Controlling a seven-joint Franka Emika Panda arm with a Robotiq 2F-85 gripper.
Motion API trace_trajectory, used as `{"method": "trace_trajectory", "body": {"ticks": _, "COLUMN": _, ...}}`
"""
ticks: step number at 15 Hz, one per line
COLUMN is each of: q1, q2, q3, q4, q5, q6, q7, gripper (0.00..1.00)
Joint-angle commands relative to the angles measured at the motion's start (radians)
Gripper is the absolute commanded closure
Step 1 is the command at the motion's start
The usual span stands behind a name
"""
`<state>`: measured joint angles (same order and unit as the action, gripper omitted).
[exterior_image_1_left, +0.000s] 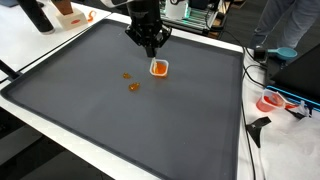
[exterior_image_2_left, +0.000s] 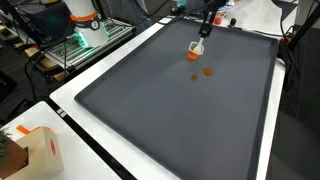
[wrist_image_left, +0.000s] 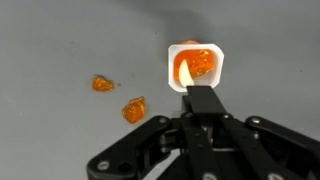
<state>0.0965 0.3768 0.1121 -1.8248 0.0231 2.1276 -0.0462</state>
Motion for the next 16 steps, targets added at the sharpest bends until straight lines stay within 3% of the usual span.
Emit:
{"method": "trace_trajectory", "body": {"ticks": 1, "q1": -0.006, "q2": -0.035, "q3": -0.004, "q4": -0.058, "q5": 0.019, "q6": 0.022, "q7": -0.001, "gripper": 0.97}}
{"method": "trace_trajectory", "body": {"ticks": 5, "q1": -0.026, "q2": -0.040, "q3": 0.002, "q4": -0.064, "q5": 0.064, "q6": 0.010, "q7": -0.030, "gripper": 0.97}}
{"method": "trace_trajectory", "body": {"ticks": 16, "q1": -0.129, "q2": -0.025, "q3": 0.010, "q4": -0.076, "q5": 0.315, "q6": 0.028, "q7": -0.222, "gripper": 0.97}}
